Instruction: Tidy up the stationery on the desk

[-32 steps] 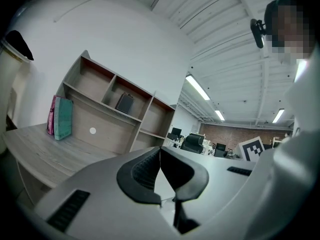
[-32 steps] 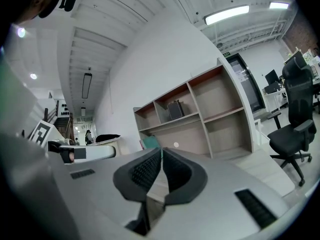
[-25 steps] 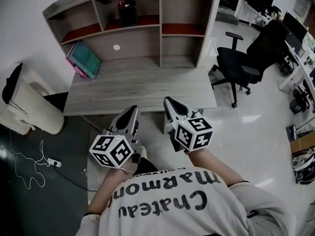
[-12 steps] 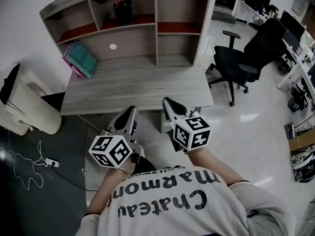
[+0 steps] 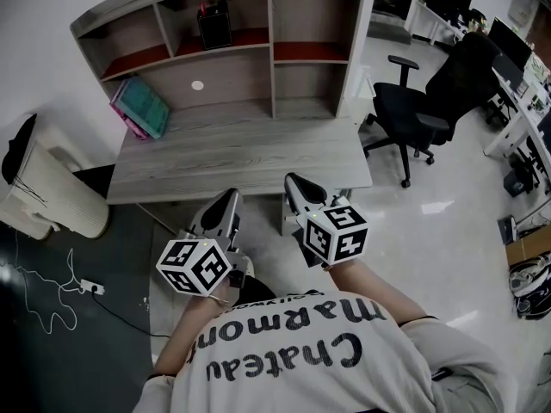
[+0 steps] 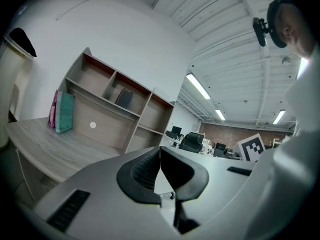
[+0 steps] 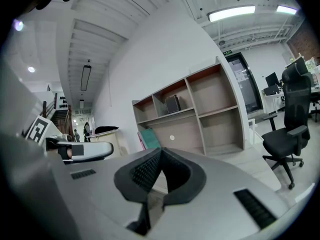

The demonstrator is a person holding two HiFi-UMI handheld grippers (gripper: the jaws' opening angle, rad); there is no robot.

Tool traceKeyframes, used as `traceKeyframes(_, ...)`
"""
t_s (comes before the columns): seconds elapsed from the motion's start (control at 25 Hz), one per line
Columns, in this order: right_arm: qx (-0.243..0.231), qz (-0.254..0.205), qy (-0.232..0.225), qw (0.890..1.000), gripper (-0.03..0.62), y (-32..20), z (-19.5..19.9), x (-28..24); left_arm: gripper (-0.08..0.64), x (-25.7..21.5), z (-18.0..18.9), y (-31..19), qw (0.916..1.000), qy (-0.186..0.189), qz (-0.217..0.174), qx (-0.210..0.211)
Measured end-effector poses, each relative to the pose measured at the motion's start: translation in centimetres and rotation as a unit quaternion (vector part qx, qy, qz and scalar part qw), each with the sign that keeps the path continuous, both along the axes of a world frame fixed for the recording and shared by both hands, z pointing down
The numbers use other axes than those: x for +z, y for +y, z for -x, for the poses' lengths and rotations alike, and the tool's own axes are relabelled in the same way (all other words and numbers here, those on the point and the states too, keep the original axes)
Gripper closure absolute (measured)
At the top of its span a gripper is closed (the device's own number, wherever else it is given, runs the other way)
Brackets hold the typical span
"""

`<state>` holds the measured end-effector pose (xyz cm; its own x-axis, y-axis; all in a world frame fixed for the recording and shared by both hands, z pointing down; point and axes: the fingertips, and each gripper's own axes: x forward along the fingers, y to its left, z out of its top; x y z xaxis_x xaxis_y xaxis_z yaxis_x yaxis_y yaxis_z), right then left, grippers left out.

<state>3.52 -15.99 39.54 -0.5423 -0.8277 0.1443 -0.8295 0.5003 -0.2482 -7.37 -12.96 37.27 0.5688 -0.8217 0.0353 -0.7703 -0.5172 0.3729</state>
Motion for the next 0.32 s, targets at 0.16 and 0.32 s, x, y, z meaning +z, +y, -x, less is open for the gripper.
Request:
traceKeyframes(0.16,-0.001,0.001,0.002,1.000,0.577,0.18,-0.04,0.11,0.543,0.15,-0.07,0.21,1.0000,0.001,0.002,0.000)
traceKeyframes(0.32,-0.003,0.001,0.004,1.000,0.577,0.30,0.11,0.14,0.545,0.17,-0.02,0.34,1.0000,0.001,0.002,0.001)
